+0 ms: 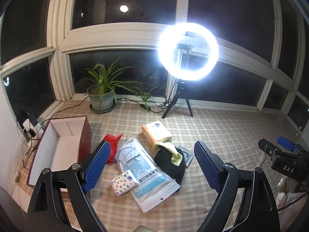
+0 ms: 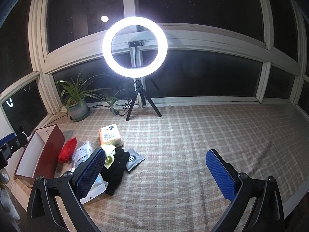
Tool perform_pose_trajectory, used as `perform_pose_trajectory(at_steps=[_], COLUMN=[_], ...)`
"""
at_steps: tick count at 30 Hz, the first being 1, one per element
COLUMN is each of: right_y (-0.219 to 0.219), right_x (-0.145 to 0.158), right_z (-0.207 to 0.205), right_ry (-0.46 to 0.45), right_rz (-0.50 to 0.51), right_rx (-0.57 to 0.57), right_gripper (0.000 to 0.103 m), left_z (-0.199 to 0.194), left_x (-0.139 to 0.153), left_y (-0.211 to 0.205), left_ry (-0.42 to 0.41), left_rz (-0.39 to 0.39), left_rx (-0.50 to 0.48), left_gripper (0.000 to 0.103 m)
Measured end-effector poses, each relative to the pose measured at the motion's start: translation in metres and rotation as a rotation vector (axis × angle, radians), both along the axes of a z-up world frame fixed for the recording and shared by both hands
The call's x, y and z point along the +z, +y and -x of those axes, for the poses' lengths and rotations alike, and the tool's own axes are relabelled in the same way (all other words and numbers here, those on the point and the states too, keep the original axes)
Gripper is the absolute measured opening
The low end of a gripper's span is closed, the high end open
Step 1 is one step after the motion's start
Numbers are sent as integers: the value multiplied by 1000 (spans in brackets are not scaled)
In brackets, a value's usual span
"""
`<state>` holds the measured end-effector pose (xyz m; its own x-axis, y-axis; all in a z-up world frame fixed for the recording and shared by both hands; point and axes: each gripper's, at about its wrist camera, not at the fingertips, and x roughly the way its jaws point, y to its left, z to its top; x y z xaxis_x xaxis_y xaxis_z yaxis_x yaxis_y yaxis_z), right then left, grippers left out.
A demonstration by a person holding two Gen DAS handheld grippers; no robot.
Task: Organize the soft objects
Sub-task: 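Move the right gripper toward the orange-and-white tissue pack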
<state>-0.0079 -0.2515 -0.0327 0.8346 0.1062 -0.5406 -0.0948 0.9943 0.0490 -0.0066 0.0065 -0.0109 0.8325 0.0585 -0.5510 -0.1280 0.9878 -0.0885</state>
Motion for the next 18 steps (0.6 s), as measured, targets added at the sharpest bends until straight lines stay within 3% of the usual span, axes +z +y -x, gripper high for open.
perform_pose_trajectory(at_steps=[18], right_y=[12], right_x=[-18], right_z=[-16], right_ry=[30], right_rz=[-51], right_rx=[163], right_gripper=[103], left_z=[17], left_x=[-32], left_y=[51], left_ry=[72], left_rz=[71], left_rx=[162], left_gripper=[89])
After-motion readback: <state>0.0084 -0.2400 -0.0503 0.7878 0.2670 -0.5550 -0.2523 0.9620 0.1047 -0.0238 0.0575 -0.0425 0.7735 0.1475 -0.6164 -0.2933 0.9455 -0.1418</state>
